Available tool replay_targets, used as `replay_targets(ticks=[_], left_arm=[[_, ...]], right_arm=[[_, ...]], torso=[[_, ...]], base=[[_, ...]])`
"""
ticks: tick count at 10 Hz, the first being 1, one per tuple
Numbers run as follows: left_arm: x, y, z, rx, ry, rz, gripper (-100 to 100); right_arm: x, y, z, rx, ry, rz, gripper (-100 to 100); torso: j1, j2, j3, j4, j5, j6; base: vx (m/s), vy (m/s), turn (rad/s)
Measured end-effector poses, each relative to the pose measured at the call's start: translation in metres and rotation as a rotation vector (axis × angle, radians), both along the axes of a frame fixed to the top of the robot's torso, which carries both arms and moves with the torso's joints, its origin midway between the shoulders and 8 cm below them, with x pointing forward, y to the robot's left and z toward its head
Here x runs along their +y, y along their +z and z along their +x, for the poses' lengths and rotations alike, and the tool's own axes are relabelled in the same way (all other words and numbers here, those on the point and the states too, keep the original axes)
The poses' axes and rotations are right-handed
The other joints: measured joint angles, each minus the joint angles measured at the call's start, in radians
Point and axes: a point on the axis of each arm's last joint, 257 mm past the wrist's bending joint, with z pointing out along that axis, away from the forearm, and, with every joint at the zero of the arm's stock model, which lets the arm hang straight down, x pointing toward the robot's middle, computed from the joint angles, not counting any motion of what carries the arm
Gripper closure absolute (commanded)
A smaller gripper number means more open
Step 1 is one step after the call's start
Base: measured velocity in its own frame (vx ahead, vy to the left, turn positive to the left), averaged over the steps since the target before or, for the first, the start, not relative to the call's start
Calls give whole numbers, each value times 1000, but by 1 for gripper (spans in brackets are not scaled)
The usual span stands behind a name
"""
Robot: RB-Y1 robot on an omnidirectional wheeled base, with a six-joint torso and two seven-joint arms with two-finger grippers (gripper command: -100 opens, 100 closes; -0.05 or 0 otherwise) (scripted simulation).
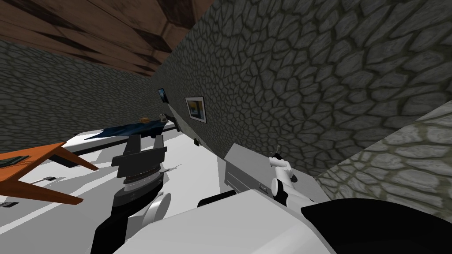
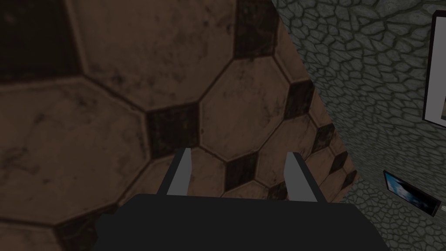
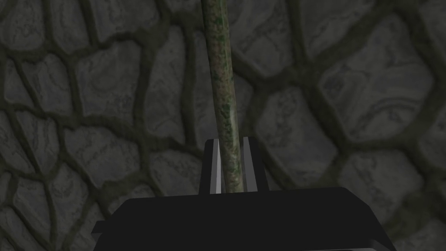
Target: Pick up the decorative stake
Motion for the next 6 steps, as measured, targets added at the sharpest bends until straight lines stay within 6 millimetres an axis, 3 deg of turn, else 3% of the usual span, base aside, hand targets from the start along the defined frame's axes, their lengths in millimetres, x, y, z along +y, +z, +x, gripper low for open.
replay_targets(ticks=[3, 6], left_arm=[[0, 0, 0, 0, 0, 0, 0], [0, 0, 0, 0, 0, 0, 0]], right_arm=[[6, -4, -4, -6, -7, 5, 100], [-4, -5, -20, 32, -17, -18, 100]], torso=[[0, 0, 0, 0, 0, -1], [0, 0, 0, 0, 0, 0]], base=[[-4, -3, 23], [0, 0, -11]])
